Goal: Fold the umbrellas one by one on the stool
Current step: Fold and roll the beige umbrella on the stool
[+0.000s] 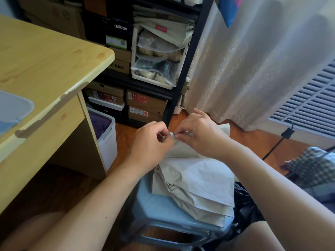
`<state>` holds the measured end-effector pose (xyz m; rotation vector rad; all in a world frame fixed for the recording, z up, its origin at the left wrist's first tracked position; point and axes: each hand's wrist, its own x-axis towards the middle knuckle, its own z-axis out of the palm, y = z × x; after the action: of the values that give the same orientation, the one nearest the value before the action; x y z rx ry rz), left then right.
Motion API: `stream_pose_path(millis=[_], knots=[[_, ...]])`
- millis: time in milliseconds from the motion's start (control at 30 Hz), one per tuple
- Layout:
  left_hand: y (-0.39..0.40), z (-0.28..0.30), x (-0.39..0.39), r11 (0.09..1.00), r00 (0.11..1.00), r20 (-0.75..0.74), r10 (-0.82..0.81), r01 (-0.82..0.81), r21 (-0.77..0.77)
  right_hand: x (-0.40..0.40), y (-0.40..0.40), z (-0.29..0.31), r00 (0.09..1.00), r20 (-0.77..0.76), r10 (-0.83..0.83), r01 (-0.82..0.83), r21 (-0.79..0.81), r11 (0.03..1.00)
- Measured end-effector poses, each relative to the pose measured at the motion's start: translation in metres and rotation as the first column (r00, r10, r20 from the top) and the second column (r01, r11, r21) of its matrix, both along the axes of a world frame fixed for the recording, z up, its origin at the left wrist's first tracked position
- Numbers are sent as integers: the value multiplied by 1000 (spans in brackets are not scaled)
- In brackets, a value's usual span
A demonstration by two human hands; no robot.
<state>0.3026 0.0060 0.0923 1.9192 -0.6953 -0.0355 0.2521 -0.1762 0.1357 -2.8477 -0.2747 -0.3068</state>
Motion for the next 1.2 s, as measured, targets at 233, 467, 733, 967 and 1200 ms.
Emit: stream_pose_path(millis=[233,467,733,967,1200], knots=[[12,-2,6,998,999,46,-5,3,57,-7,0,-5,1000,29,-11,8,91,996],[19,2,7,996,999,-6,36,-36,81,1,3,-4,1000,-4,-13,13,99,995],[27,8,11,999,979,-203,-31,23,-41,-7,-1,12,979,-155,-133,151,114,982],[14,2,4,998,979,-196,-49,38,-59,-10,2,12,975,-174,-137,160,131,978],[15,2,2,997,969,-244,-30,11,-78,-10,4,15,971,-186,-152,179,139,974]])
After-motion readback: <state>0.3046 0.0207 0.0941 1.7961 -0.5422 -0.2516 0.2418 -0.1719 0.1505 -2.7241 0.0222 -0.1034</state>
